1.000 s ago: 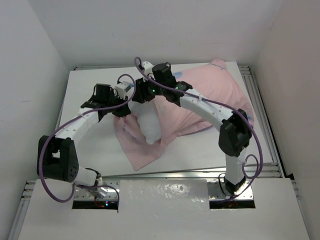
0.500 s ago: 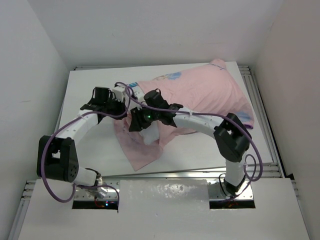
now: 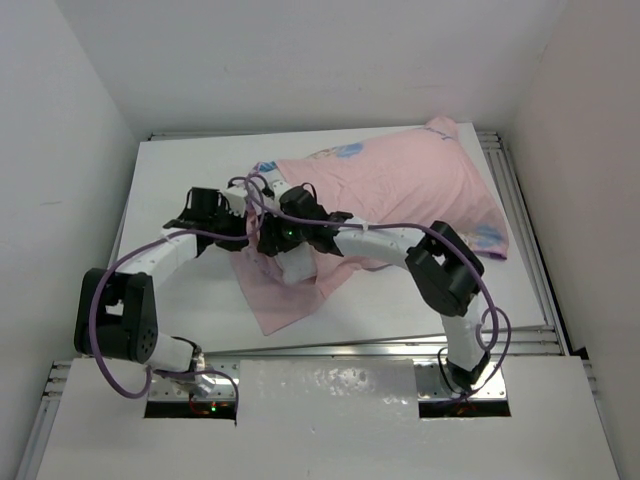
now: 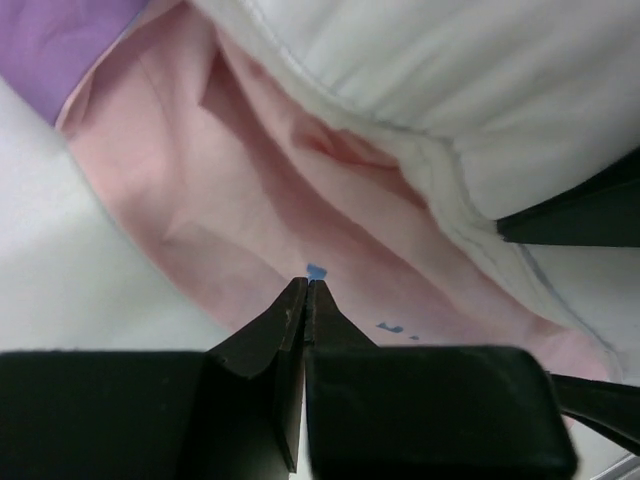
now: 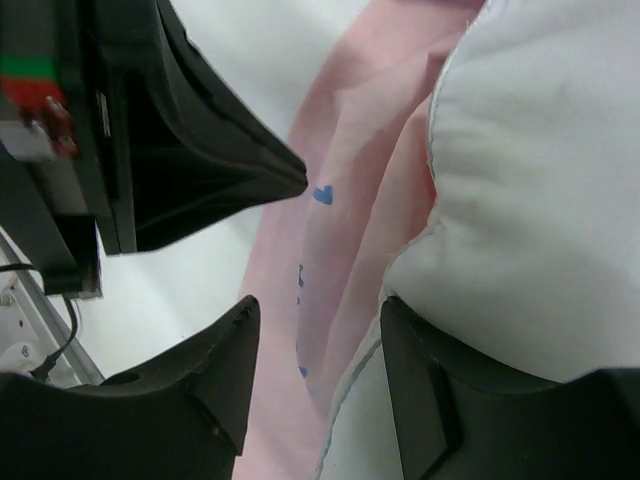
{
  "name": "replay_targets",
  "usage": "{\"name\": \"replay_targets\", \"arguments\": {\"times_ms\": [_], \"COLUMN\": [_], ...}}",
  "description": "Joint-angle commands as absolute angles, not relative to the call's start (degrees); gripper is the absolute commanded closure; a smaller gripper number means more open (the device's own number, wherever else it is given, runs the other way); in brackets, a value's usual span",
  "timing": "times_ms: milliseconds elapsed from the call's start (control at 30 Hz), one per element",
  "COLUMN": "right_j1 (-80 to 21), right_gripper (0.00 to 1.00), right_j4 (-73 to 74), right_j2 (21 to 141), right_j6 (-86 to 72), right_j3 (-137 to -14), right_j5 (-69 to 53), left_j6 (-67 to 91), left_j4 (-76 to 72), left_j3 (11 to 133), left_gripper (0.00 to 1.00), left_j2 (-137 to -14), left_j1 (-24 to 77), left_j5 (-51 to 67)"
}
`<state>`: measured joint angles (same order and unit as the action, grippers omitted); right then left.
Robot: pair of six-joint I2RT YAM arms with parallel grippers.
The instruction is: Put the pillow into the pillowcase
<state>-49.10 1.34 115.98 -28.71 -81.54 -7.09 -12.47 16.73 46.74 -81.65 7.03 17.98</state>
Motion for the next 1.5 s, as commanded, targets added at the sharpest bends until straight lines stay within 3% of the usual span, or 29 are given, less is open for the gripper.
{"name": "replay_targets", "arguments": {"times_ms": [0,33,67,167,233,300,400,533,633,733,933,1000,1367,1433,1467], "right_j1": [-48.34,-48.34,-48.34,-48.34,-48.25,-48.34,-48.34,-48.34,-48.34,-48.25,-48.25,-48.25,-48.34,-48.34,-48.34], "right_gripper": [0.48,0.48,0.49,0.49,0.49,0.49,0.49,0.49,0.49,0.49,0.48,0.48,0.47,0.47,0.47], "right_j4": [-2.00,-3.07,-3.77,-3.87,-4.04,-4.57,-5.97,-7.21,-7.30,-7.30,-7.73,-8.00,-9.75,-10.02,-10.11], "right_j2": [113.04,111.81,110.84,108.72,108.54,108.46,108.20,107.84,108.10,108.11,108.11,108.11,107.40,107.49,107.49], "right_j6": [-28.20,-28.39,-28.48,-27.33,-27.25,-28.12,-29.00,-29.53,-29.44,-29.27,-29.00,-29.18,-29.44,-29.53,-29.62], "right_j3": [-76.66,-75.68,-74.63,-74.36,-74.36,-74.09,-73.48,-72.77,-73.12,-73.30,-73.30,-73.21,-72.33,-72.33,-72.25], "right_j5": [-6.06,-5.98,-5.19,-4.75,-5.62,-6.24,-6.59,-6.42,-6.59,-6.50,-6.77,-6.86,-8.61,-9.05,-9.14], "left_j6": [-13.72,-11.27,-9.68,-3.00,-1.24,-1.32,-1.67,-0.97,-0.53,-0.44,-0.44,1.74,4.04,4.74,5.70], "left_j4": [10.38,9.50,7.23,2.48,1.58,3.15,7.02,8.53,8.35,11.85,12.58,12.22,9.41,7.74,6.95], "left_j3": [47.55,47.64,47.55,47.64,48.16,49.30,52.46,53.44,53.17,54.14,52.65,53.00,54.32,54.32,54.23], "left_gripper": [1.00,0.94,0.75,0.41,0.35,0.35,0.44,0.72,0.77,0.75,0.44,0.42,0.44,0.49,0.67], "left_j2": [-81.39,-81.30,-81.47,-82.88,-85.15,-87.35,-92.36,-94.22,-93.17,-91.42,-88.50,-90.78,-100.10,-100.89,-101.33], "left_j1": [7.47,7.56,7.56,8.08,9.40,11.93,13.36,13.45,13.54,13.54,13.54,13.54,15.47,15.56,15.56], "left_j5": [23.80,27.73,29.51,31.64,29.98,26.39,19.87,16.88,16.70,17.93,16.08,16.78,15.12,15.47,15.82]}}
